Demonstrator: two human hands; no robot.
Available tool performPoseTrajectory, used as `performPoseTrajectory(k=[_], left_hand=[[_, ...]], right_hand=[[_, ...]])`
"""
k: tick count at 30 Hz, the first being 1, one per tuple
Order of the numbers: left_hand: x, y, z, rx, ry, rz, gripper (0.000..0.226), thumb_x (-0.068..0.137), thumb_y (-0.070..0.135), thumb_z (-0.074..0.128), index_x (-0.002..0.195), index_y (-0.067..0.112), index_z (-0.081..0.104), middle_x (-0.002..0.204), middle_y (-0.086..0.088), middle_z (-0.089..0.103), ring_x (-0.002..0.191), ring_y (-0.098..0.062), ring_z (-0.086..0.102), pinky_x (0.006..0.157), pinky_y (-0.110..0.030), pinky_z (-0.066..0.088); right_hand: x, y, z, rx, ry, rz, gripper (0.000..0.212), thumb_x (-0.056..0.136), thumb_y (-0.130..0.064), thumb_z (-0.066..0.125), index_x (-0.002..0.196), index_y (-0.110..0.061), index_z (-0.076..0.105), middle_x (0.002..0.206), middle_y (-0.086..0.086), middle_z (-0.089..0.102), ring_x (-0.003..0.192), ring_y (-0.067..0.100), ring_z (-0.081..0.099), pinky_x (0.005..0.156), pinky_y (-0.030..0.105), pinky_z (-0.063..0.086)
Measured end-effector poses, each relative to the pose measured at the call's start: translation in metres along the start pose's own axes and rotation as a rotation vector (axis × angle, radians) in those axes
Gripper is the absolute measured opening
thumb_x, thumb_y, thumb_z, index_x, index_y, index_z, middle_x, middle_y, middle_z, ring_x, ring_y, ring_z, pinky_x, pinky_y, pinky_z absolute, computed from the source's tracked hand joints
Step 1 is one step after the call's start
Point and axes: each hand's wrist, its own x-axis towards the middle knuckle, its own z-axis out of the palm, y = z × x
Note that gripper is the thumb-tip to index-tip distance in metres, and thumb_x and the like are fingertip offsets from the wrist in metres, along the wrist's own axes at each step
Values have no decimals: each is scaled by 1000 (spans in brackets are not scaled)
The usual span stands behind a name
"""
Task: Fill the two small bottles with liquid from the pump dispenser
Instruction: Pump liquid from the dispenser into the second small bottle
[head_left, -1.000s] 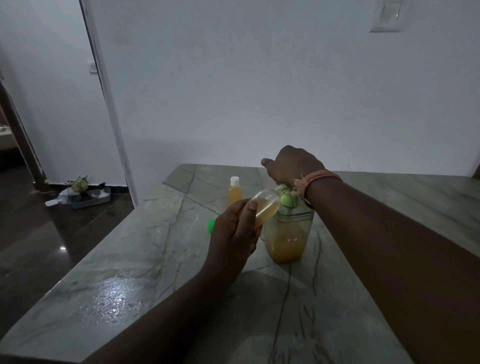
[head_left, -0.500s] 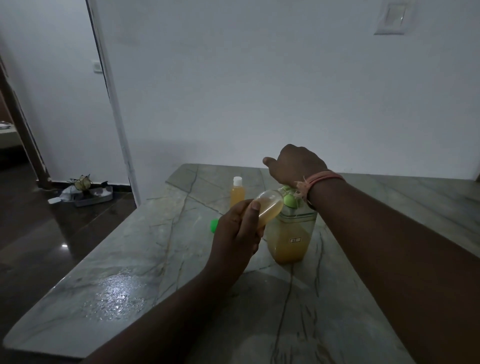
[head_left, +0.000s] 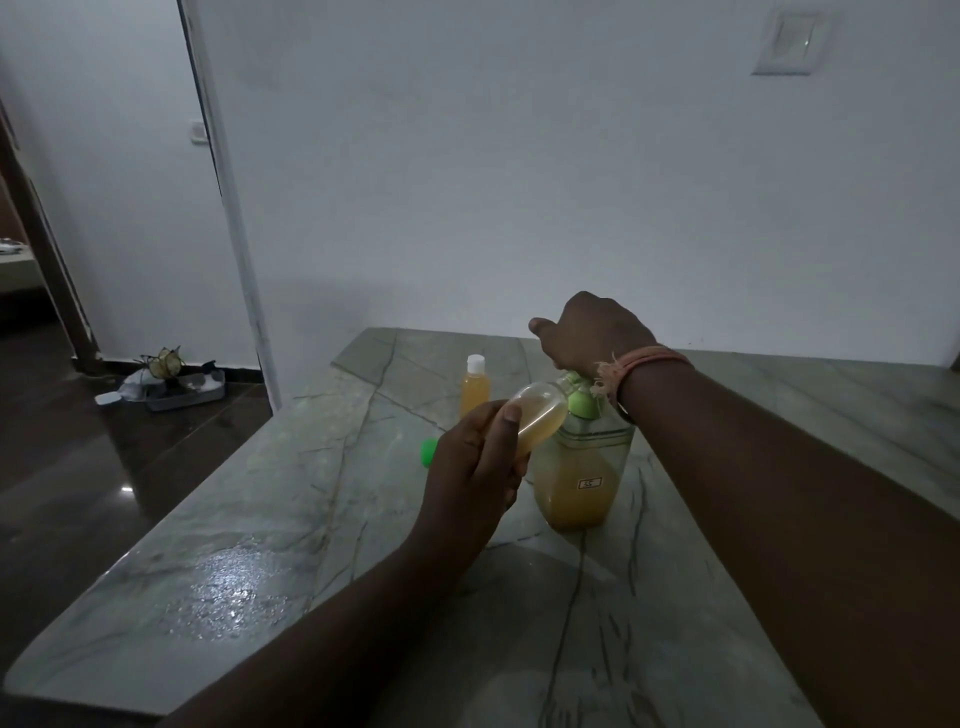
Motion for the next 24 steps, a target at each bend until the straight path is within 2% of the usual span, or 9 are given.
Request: performPoseTrajectory(k=[3,6,10,12,14,18,21,24], left_hand=[[-1,2,1,-7,9,2,34,101,40,44,110,15,64,66,1,59,52,-10,53,46,-22,43],[1,1,1,4,14,12,34,102,39,43,111,14,64,66,1,59,52,-9,53,45,-22,42],[1,-2,1,15,15,5,27,104,35,43,109,19,63,65,2,59,51,-8,53,45,-21,42],[1,-2,2,17,16,4,32,101,40,43,111,18,63,66,2,59,51,-8,54,45,-21,43],[0,-1,1,19,9,8,30,102,39,43,109,18,63,66,2,59,50,-8,53,45,-21,42],[-2,3,1,6,8,9,33,100,43,43,107,18,64,66,1,59,51,-9,53,46,-21,43],[0,1,1,11,11,19,27,103,38,43,106,21,64,66,1,59,51,-9,53,45,-22,43],[1,0,2,5,10,16,24,103,37,43,106,23,63,65,2,59,50,-9,52,45,-22,42]], right_hand=[[-3,-6,-7,-79,56,-51,42,97,-50,48,76,-15,47,78,3,52,82,28,55,72,32,40],[-2,-5,0,-15,105,-50,48,96,-53,47,65,-16,45,69,3,55,73,28,57,67,31,40],[1,4,7,57,36,-3,45,91,-53,49,77,-13,64,86,6,73,81,28,67,80,36,53],[1,4,6,44,17,-4,41,91,-52,49,78,-15,63,91,7,74,86,30,68,83,37,53],[1,4,4,30,16,-3,40,92,-51,49,80,-15,62,94,8,73,87,29,66,80,35,51],[-1,-1,-7,-58,32,-28,38,96,-51,48,89,-14,52,89,6,58,84,28,55,73,33,41],[3,1,-1,2,31,-19,44,94,-52,49,83,-11,61,88,4,68,82,27,62,75,34,48],[6,7,7,66,-14,26,41,91,-46,49,80,-11,68,88,7,73,82,28,67,82,36,53]])
